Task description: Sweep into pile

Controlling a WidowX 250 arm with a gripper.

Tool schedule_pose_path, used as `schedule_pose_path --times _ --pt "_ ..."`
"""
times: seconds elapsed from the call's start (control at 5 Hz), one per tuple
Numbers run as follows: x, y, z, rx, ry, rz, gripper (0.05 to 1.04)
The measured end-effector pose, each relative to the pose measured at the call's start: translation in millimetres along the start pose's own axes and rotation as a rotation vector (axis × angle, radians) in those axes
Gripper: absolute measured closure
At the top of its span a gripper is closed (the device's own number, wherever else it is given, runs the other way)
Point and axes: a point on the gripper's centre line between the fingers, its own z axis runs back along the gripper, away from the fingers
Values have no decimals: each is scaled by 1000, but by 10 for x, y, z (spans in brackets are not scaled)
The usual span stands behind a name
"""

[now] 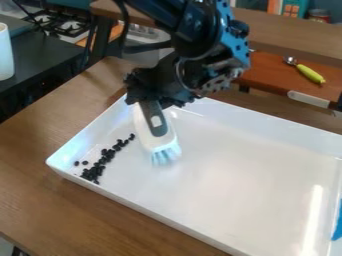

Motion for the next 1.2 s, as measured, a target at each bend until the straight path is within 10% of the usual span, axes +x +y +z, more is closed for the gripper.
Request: schedule_pose_path --times 0.8,1.2 --pt "-254 470 67 -20 -41 -26 602" --pt "62 176 518 -147 25 110 602"
